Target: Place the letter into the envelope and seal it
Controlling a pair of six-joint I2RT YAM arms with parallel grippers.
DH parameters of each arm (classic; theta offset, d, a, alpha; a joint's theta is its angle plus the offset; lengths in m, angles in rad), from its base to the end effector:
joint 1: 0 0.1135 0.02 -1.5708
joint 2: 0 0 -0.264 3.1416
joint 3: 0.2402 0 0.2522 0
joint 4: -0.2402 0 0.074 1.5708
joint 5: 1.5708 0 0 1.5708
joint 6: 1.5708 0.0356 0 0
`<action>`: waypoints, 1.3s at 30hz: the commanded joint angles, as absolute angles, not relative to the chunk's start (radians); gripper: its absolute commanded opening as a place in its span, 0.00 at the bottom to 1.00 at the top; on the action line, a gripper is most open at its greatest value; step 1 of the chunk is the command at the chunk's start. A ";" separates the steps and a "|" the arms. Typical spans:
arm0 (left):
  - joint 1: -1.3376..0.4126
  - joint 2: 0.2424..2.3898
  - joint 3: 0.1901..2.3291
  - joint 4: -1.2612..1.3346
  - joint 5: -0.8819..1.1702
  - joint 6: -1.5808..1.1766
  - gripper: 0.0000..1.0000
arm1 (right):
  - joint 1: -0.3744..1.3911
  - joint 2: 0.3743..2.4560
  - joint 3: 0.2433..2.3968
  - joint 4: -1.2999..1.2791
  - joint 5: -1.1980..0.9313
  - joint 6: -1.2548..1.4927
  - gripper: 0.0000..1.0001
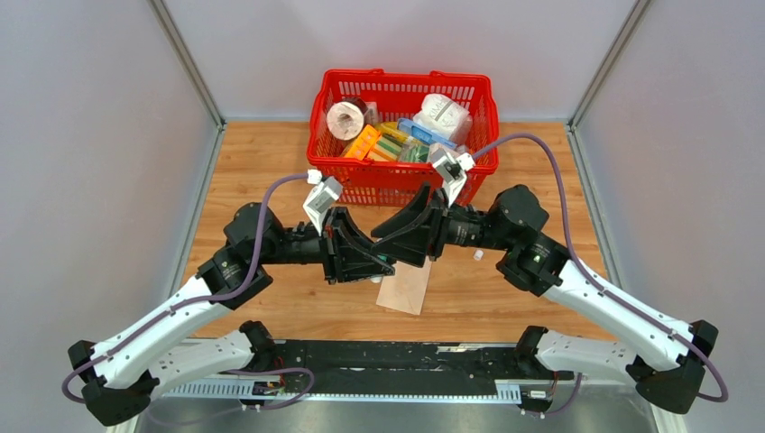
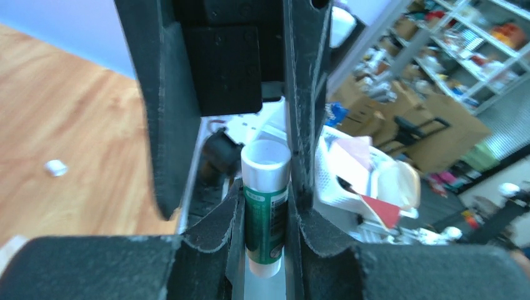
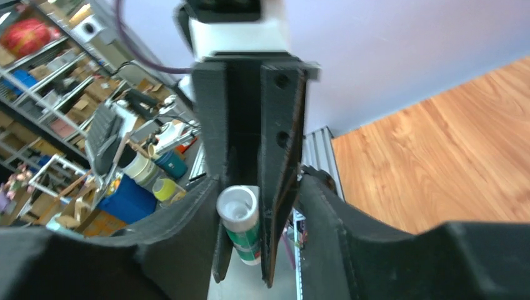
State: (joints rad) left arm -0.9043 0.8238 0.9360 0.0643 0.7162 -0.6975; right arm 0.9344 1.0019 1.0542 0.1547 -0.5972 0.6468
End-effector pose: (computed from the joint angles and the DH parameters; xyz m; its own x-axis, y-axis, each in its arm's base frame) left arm 0.0908 -0.1533 0.4120 -0.5543 -0.0790 -0.8286 0.8304 -0.1206 -0.5440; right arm 0.1149 0.1892 0.4299 -0.5004 0.1613 -0.8506 -0.8653 -0.0606 0.4975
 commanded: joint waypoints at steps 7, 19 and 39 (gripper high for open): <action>-0.914 0.939 1.083 -0.222 0.321 -0.526 0.00 | 1.029 1.103 1.202 -0.308 -0.070 0.634 0.57; -0.914 1.016 1.114 -0.299 0.029 -0.537 0.00 | 1.178 1.258 1.361 -0.549 0.353 0.690 0.46; -0.914 0.962 1.046 -0.192 0.081 -0.535 0.00 | 1.177 1.298 1.368 -0.543 0.321 0.686 0.48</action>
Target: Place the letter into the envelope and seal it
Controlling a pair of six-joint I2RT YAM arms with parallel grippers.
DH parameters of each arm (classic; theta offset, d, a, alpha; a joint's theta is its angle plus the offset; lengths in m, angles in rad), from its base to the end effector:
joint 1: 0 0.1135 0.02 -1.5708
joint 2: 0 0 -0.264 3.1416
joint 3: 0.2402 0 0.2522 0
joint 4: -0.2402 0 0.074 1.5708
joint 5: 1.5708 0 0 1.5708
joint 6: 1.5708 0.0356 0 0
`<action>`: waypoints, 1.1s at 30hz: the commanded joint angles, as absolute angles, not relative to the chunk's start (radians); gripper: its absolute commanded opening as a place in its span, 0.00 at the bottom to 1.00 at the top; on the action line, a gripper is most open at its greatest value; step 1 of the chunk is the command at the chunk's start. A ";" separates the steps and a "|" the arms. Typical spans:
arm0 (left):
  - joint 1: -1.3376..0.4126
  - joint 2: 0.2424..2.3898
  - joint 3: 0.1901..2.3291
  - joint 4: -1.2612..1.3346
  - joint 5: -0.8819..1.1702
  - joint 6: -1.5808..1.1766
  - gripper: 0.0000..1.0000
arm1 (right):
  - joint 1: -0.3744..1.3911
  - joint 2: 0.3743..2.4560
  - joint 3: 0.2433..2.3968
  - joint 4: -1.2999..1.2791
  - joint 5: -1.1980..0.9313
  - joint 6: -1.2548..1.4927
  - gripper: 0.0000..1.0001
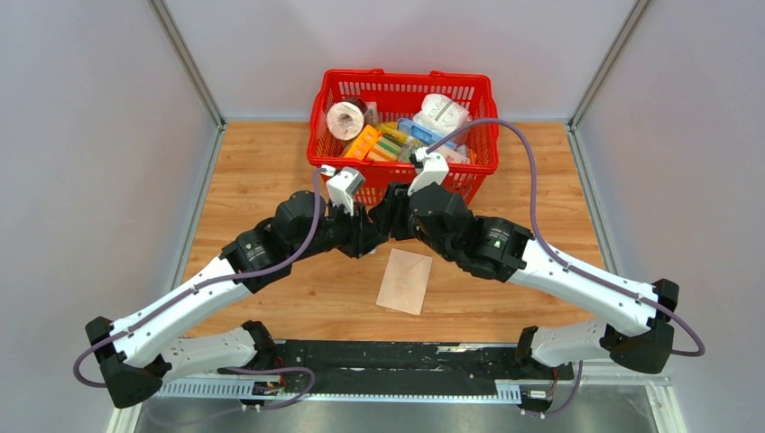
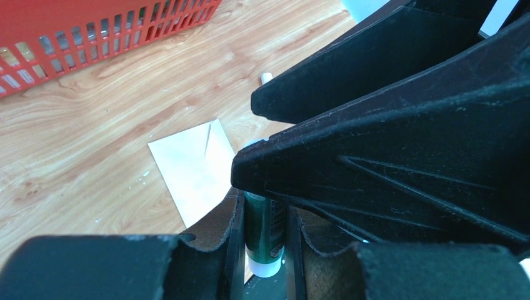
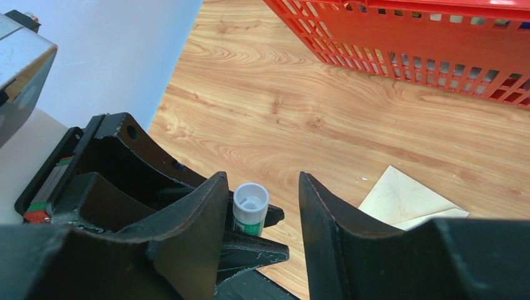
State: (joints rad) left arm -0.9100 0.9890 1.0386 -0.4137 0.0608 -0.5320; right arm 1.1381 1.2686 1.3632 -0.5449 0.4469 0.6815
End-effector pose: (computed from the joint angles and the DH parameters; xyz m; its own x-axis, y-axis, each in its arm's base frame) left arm 0.1327 -0.1742 0.3671 -0.6058 -0.0457 -0.7943 0.5983 0.6319 -0.4926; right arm 0.1293 0.2433 0.4022 -0.5547 0.1539 -0.8177 -0.3941 0.8169 0.4211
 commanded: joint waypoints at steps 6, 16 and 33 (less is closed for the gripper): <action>-0.914 0.910 0.999 -0.104 0.094 -0.557 0.00 | 1.177 1.282 1.351 -0.525 0.307 0.678 0.40; -0.914 0.885 0.980 -0.051 0.172 -0.577 0.00 | 1.167 1.230 1.331 -0.522 0.331 0.631 0.16; -0.911 0.845 0.916 0.495 0.841 -0.882 0.00 | 0.956 1.057 1.101 0.112 -0.827 0.580 0.04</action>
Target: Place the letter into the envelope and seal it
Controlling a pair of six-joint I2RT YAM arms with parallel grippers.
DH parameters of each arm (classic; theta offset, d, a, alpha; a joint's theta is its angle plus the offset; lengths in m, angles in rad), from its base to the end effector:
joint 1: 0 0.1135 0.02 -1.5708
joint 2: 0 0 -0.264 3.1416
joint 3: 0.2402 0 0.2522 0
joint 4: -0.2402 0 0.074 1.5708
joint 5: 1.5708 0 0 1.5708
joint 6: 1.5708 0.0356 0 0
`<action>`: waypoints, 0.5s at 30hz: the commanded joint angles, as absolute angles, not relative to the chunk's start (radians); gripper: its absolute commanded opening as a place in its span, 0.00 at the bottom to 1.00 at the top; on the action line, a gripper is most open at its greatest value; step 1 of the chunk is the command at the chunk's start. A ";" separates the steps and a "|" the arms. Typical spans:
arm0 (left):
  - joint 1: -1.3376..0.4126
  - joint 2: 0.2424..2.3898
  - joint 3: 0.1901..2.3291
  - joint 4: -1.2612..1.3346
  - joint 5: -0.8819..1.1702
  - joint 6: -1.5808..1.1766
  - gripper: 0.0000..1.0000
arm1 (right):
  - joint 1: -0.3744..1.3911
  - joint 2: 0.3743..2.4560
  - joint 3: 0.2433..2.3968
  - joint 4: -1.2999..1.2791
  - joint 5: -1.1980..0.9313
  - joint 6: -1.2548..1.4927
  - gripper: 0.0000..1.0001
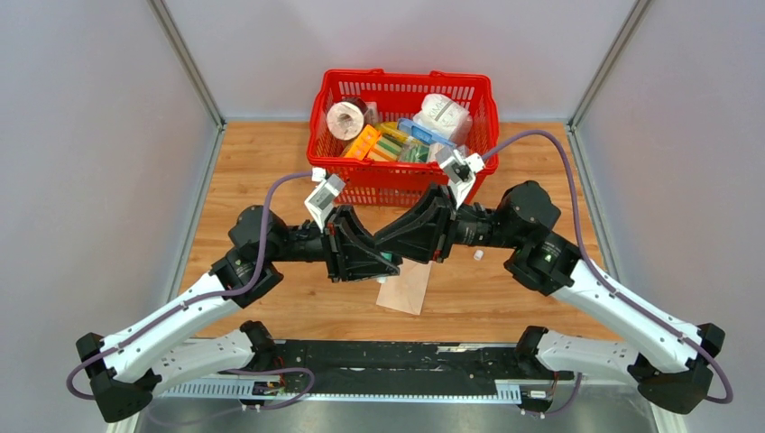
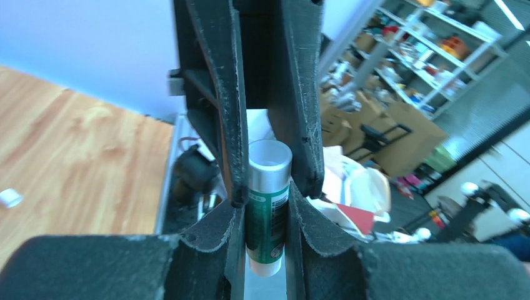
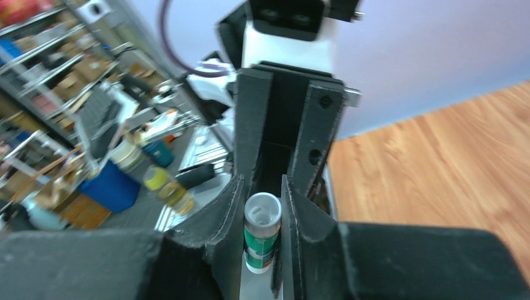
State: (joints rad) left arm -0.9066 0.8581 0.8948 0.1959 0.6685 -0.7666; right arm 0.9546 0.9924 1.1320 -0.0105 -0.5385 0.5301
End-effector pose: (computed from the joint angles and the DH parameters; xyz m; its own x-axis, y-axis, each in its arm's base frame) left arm 0.0992 -0.1626 0.4057 -0.5842 -0.1369 -0.8000 0.8114 -0.1195 -0.5721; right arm 0.1085 0.1849 0.4415 -0.4387 0.1317 -0.8890 -0.8956 0.0169 0.4445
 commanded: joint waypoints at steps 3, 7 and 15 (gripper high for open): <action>-0.913 0.853 0.913 0.514 0.848 -0.888 0.00 | 0.957 1.072 1.109 0.118 -0.838 0.591 0.13; -0.913 0.841 0.942 0.289 0.755 -0.766 0.00 | 0.953 1.033 1.143 -0.050 -0.667 0.513 0.55; -0.913 0.885 1.011 -0.170 0.329 -0.580 0.00 | 0.937 0.882 1.193 -0.392 -0.004 0.474 0.91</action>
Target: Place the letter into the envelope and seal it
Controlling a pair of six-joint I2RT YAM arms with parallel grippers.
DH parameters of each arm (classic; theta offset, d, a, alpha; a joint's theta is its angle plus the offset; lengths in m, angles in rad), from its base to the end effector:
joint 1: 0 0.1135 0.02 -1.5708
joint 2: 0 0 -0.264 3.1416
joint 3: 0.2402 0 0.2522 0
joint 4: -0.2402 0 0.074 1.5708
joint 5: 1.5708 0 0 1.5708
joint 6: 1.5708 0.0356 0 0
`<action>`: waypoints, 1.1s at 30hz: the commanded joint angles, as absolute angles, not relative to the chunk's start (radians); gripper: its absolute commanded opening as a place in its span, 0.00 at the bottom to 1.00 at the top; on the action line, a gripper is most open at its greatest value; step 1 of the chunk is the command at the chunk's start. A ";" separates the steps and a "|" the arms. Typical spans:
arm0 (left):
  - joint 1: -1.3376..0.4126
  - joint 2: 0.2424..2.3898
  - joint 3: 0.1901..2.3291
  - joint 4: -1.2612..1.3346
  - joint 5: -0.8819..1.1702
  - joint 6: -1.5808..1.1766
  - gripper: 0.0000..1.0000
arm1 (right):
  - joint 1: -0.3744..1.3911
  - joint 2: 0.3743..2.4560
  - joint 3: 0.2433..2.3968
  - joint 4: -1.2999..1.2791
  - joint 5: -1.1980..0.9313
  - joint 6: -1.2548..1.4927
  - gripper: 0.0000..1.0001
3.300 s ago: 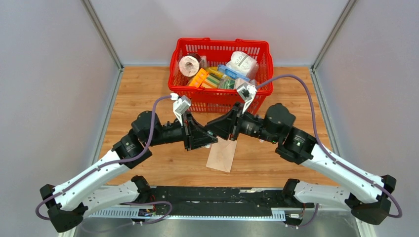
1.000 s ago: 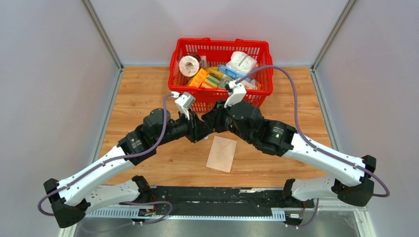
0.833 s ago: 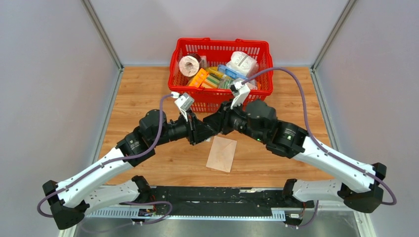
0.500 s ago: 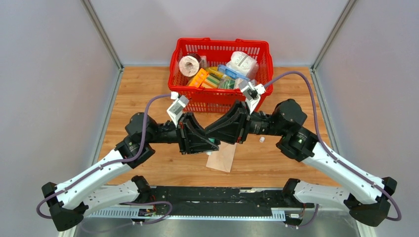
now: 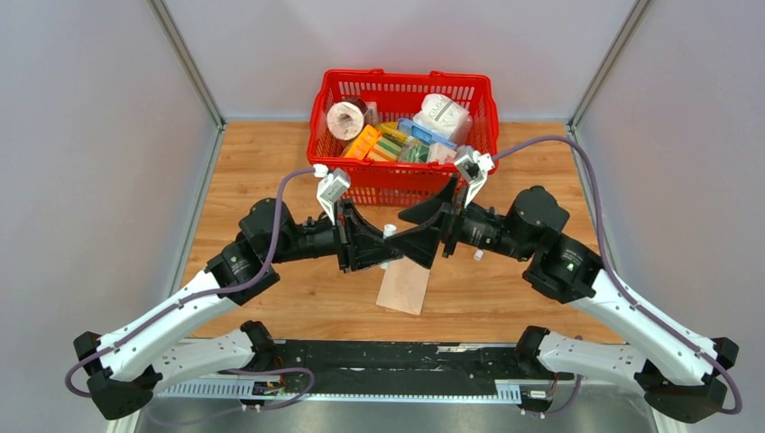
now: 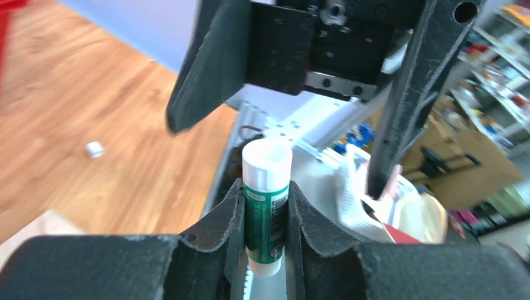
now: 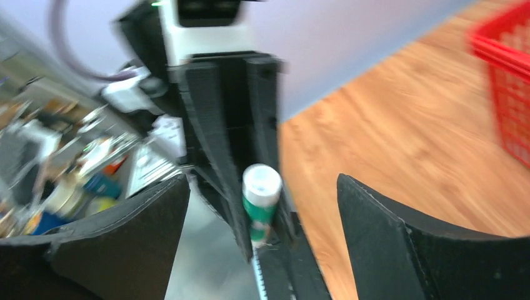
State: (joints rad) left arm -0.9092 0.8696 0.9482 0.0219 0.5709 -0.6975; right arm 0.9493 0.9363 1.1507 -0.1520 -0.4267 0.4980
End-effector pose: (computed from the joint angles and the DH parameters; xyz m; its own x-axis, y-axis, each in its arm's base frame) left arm 0.1032 -0.1638 0.4047 -0.5913 -0.1202 -0.7974 0.8016 0.0202 -0.5975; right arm 0.1023 0.1682 0.4435 -0.4365 0.1373 -0.8892 -0.8789 0.1464 0.4541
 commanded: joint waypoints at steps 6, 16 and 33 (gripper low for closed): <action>-0.913 0.847 0.954 -0.179 0.063 -0.549 0.00 | 0.852 0.864 1.120 -0.747 0.408 0.676 0.89; -0.913 0.841 0.917 -0.195 -0.055 -0.502 0.00 | 0.586 0.880 0.776 -0.764 0.348 0.815 0.81; -0.902 0.831 0.899 -0.204 0.017 -0.442 0.00 | 0.364 1.277 0.840 -0.626 0.177 0.528 0.59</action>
